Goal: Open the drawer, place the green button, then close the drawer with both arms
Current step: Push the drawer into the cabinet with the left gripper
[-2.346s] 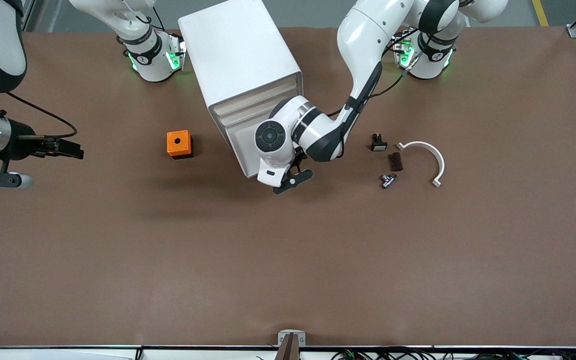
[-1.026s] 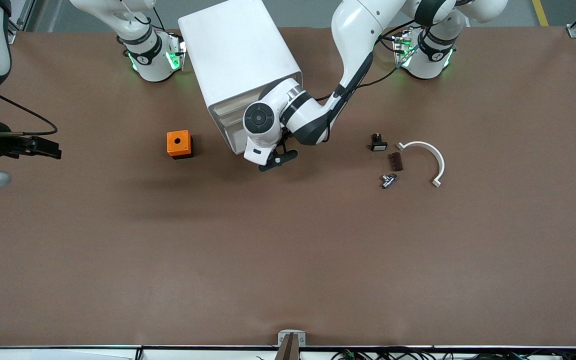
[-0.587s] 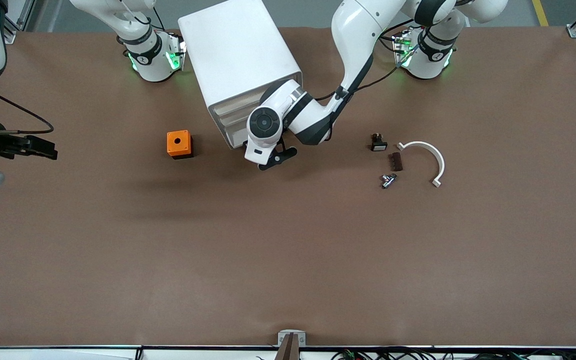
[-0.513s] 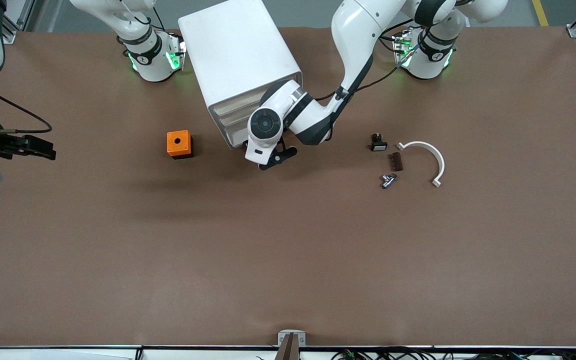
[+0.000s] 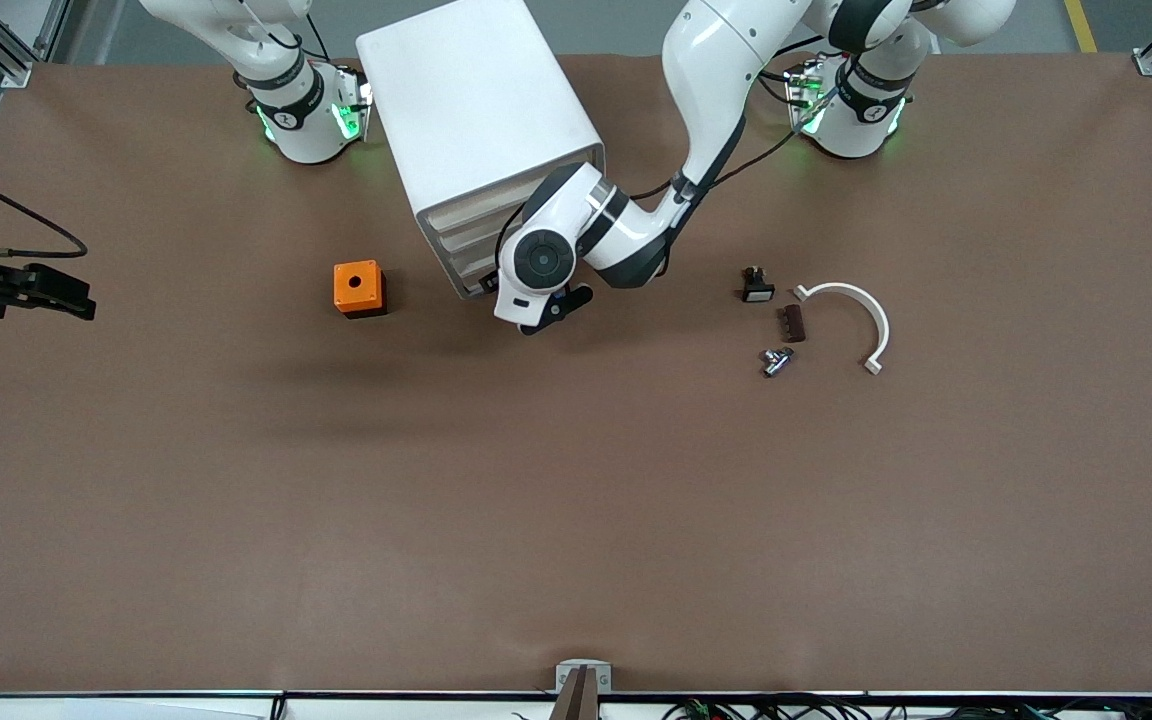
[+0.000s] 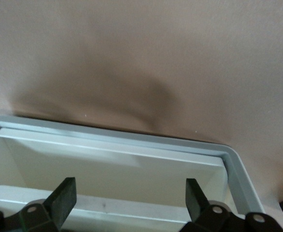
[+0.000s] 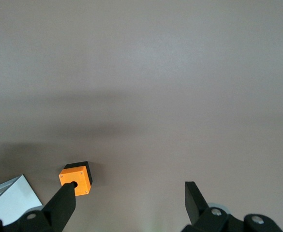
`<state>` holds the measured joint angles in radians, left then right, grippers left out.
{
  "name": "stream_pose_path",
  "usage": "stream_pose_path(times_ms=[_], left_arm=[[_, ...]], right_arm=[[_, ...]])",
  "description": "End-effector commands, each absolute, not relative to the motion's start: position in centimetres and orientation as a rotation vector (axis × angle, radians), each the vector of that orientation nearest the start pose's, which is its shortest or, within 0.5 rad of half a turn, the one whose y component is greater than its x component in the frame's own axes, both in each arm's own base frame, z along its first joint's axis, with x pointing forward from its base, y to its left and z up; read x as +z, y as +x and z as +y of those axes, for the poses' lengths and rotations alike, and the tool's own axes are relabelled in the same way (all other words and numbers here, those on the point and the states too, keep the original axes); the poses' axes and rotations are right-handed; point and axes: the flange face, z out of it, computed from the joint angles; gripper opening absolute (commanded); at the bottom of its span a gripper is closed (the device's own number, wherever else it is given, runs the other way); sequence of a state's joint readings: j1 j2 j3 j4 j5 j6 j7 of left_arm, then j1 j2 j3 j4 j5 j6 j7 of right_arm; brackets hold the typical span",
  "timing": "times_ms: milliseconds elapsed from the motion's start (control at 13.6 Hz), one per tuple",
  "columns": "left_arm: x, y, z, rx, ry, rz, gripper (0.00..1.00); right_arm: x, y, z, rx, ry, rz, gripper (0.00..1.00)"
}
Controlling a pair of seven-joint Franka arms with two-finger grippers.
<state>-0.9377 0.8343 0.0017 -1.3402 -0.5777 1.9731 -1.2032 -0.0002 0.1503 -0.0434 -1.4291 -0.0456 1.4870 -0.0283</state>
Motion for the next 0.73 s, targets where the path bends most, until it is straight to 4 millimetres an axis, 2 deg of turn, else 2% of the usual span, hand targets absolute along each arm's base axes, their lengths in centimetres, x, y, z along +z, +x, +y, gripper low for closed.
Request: stream_pose_path(times_ms=[0, 293, 513, 660], left_arm=[[21.7, 39.1, -60.5, 0.917, -2.978, -0.865, 0.99], [21.8, 39.2, -60.4, 0.914, -2.994, -0.828, 0.99], [22.8, 40.0, -60.1, 0.895, -3.012, -0.839, 1.00], [24.7, 41.5, -59.5, 0.879, -3.031, -0.880, 1.00]], right_arm=[[60.8, 57.7, -2.9, 0.110, -3.178, 0.031, 1.00], [60.1, 55.6, -3.3, 0.034, -3.173, 0.039, 1.00], [60.2, 54.8, -3.2, 0.000, -3.173, 0.036, 1.00], [60.7, 54.4, -3.1, -0.010, -3.173, 0.033, 1.00]])
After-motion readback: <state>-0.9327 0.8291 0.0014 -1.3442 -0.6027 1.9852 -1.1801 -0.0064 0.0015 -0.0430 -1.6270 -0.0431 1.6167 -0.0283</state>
